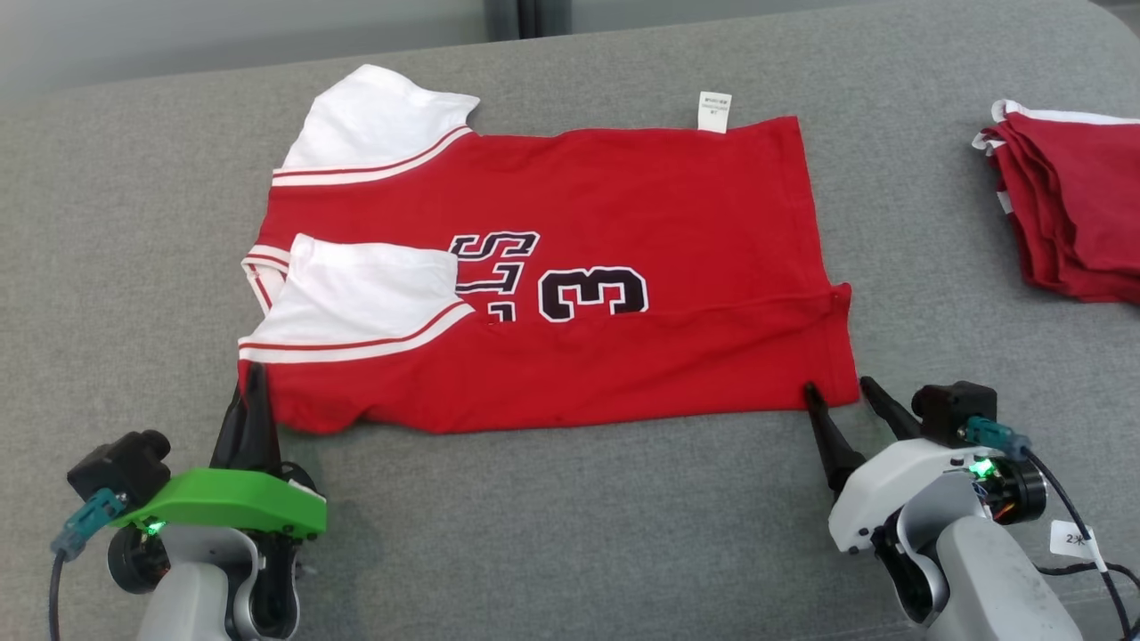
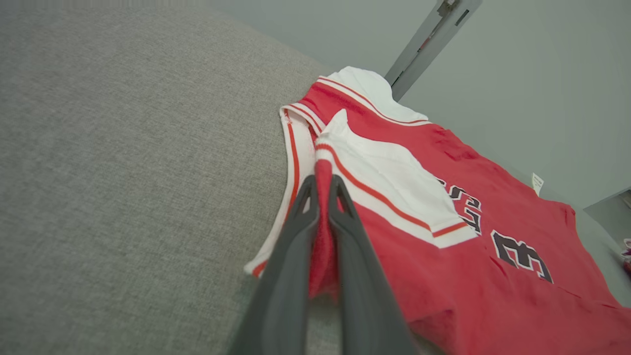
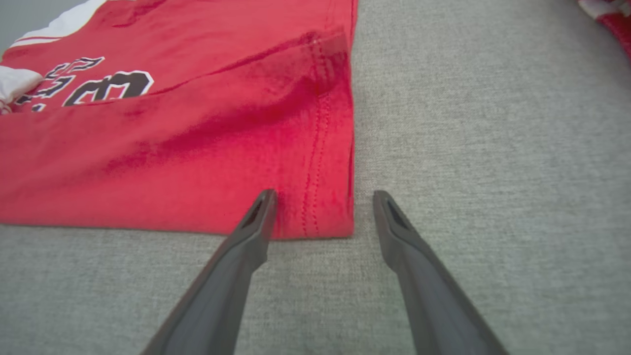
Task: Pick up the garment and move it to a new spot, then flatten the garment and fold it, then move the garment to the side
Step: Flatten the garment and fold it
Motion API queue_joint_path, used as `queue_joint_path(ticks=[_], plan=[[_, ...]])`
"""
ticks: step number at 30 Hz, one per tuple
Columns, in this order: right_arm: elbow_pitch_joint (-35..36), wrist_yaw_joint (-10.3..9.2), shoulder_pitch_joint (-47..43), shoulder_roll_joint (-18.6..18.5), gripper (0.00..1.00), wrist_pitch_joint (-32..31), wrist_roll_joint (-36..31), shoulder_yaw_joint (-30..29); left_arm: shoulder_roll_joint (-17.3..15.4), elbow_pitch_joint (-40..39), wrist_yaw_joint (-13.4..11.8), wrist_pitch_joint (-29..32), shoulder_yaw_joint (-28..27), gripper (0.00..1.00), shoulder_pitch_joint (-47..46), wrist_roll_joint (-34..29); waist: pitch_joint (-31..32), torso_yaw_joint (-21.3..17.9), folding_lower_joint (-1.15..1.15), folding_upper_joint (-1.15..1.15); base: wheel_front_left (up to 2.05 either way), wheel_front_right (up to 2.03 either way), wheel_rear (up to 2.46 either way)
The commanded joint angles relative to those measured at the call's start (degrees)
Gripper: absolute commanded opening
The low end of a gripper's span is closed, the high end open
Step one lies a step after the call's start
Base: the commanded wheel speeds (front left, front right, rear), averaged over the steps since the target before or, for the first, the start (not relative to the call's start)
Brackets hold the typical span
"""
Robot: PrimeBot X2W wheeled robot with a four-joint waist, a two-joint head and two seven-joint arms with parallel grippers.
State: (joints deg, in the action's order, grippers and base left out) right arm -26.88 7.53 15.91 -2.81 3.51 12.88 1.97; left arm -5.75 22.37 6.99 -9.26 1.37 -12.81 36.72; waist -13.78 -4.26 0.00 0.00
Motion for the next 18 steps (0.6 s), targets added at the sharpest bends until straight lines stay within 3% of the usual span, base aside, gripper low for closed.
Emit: queue_joint_path(ticks=[1, 2, 3, 4, 5, 11, 18], plan=[[-1.23, -0.09, 0.78, -0.19, 0.64, -0.34, 1.16, 0.39, -0.48, -0.63, 0.12, -0.52, 0.10, 0.00, -0.95, -0.51, -0.24, 0.38, 0.00, 0.00, 0.00, 0.00, 0.00], [-2.22, -0.09, 1.21, -0.19, 0.49, -0.48, 1.62, 0.78, -0.55, -1.19, 0.15, -0.74, 0.31, 0.00, -0.98, -0.62, -0.29, 0.49, 0.00, 0.00, 0.00, 0.00, 0.00], [-2.82, -0.08, 1.46, -0.18, 0.20, -0.30, 1.94, 1.06, -0.61, -1.56, 0.18, -0.89, 0.46, 0.00, -0.98, -0.55, -0.28, 0.54, 0.00, 0.00, 0.00, 0.00, 0.00], [-3.34, -0.08, 1.77, -0.16, 0.05, 0.17, 2.47, 1.25, -0.74, -2.07, 0.20, -0.96, 0.64, 0.00, -0.91, -0.62, -0.24, 0.55, 0.00, 0.00, 0.00, 0.00, 0.00], [-3.60, -0.08, 2.06, -0.16, 0.01, 0.66, 2.73, 1.33, -0.85, -2.58, 0.21, -1.07, 0.80, 0.00, -0.79, -0.78, -0.18, 0.52, 0.00, 0.00, 0.00, 0.00, 0.00], [-3.12, -0.09, 3.47, -0.25, 0.00, 2.57, 1.85, -0.89, -1.64, -5.79, -0.28, -0.55, 1.79, 0.00, 1.33, -1.85, 1.41, 0.20, 0.00, 0.00, 0.00, 0.00, 0.00], [6.01, -0.09, -2.51, -0.25, 0.00, -0.70, -1.56, -6.76, -2.42, -12.68, -2.76, 2.58, 3.10, 0.00, 8.06, -3.20, 4.05, -0.04, 0.00, 0.00, 0.00, 0.00, 0.00]])
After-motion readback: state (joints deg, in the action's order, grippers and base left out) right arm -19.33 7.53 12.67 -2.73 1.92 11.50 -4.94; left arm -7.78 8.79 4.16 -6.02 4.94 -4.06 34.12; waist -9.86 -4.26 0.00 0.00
